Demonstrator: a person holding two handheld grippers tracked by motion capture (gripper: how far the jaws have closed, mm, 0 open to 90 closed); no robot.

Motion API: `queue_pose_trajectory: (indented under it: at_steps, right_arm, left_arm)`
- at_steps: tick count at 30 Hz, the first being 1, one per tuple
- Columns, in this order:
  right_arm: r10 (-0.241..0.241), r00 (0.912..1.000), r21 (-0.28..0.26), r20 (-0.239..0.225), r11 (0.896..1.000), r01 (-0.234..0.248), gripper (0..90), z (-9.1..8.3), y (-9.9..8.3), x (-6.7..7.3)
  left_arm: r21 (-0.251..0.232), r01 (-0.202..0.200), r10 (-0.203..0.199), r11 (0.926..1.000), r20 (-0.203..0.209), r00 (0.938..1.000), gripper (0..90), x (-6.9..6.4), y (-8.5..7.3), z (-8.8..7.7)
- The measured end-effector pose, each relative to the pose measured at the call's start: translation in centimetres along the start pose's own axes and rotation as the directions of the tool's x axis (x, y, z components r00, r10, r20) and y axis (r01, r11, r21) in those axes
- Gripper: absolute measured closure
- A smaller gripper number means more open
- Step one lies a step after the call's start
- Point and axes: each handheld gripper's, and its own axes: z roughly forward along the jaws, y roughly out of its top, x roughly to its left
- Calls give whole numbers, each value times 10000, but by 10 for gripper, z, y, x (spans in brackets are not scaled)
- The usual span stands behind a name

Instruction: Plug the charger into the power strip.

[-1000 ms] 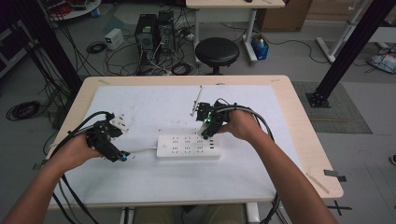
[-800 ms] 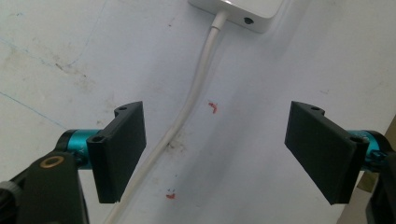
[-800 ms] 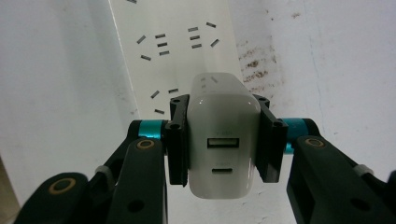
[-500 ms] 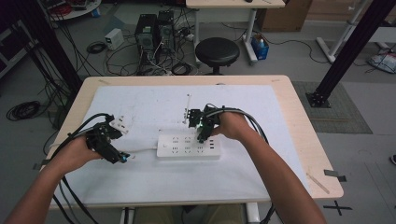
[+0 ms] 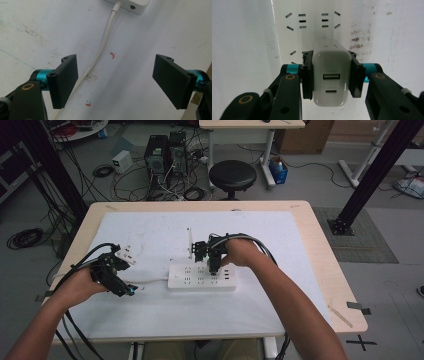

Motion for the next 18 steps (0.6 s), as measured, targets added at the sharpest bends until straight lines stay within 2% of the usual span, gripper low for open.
queue_pose_trajectory:
  at_steps: [1,4,6,7,12,18]
  right_arm:
    - [90,9999,11,-61,10000,-90,627,0,0,0]
    - [-104,9999,-77,-48,9999,103,628,1,0,-1]
    - [-155,9999,132,-19,9998,155,628,8,1,2]
    - [-144,9999,83,-82,9999,145,629,8,2,0]
    - [93,9991,-98,-411,9999,-97,629,9,-2,-5]
    - [-37,9980,-110,-626,9999,30,630,11,-1,-9]
  left_arm:
    - [-32,50,-50,10000,18,10000,206,0,0,1]
    - [1,-16,16,10000,9,10000,206,1,1,1]
    - [-91,54,-53,9999,39,10000,206,0,2,2]
    - [-26,-53,53,10000,30,10000,206,0,2,1]
    - [-5,7,-7,10000,-11,10000,206,2,2,2]
    - [-49,47,-47,10000,-22,10000,206,4,-1,1]
